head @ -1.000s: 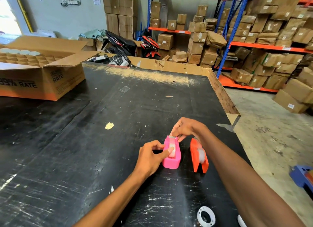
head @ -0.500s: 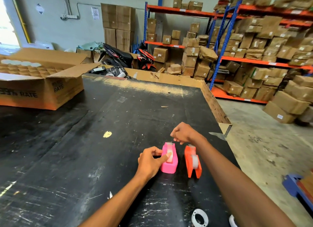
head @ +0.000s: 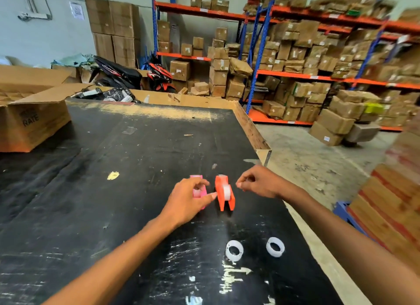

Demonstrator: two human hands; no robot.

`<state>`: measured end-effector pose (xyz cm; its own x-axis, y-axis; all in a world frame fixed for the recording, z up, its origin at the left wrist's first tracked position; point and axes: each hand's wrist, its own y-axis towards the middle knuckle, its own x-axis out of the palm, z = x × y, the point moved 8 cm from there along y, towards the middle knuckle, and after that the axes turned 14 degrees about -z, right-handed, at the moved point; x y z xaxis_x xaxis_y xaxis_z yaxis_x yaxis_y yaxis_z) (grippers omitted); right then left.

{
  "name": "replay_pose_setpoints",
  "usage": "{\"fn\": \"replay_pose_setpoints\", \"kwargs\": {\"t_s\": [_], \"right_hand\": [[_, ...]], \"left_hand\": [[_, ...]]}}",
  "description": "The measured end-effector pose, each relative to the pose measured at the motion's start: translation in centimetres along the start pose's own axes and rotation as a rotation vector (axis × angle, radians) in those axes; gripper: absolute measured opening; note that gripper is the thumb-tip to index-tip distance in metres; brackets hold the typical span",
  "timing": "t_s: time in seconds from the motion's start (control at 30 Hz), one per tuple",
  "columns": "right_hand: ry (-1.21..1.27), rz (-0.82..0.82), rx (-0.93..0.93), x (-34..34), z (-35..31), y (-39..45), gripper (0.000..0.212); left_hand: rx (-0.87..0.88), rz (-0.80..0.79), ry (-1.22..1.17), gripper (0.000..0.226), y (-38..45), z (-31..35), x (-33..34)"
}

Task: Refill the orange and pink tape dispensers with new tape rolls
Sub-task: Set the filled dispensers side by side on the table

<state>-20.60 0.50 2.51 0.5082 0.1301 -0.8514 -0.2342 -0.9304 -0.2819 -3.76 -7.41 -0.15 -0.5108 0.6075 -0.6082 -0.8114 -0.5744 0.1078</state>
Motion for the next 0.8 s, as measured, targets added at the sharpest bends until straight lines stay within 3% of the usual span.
{"fn": "replay_pose_setpoints", "kwargs": {"t_s": [0.17,0.33,0.5,0.8], "right_hand": [[-0.109,-0.203,0.116,3.7,3.3,-5.5,0.029],[-0.124,-0.252,0.228,7.0,6.3,-8.7,0.053],[-0.115,-0.160,0.204,8.0,6.6,-9.4,0.044],[-0.061,-0.103,0.034,8.0,0.7,-5.3,0.036]], "left_hand": [[0.052,-0.354,0.013,0.039,-1.5,1.9,5.9],[0.060,-0.520,0.182,0.062,-3.0,2.7,9.1],[0.079,-0.544,0.476,0.062,-3.6,2.6,10.4],[0.039,-0.387,0.390,0.027,-4.1,-1.0,5.1]]}}
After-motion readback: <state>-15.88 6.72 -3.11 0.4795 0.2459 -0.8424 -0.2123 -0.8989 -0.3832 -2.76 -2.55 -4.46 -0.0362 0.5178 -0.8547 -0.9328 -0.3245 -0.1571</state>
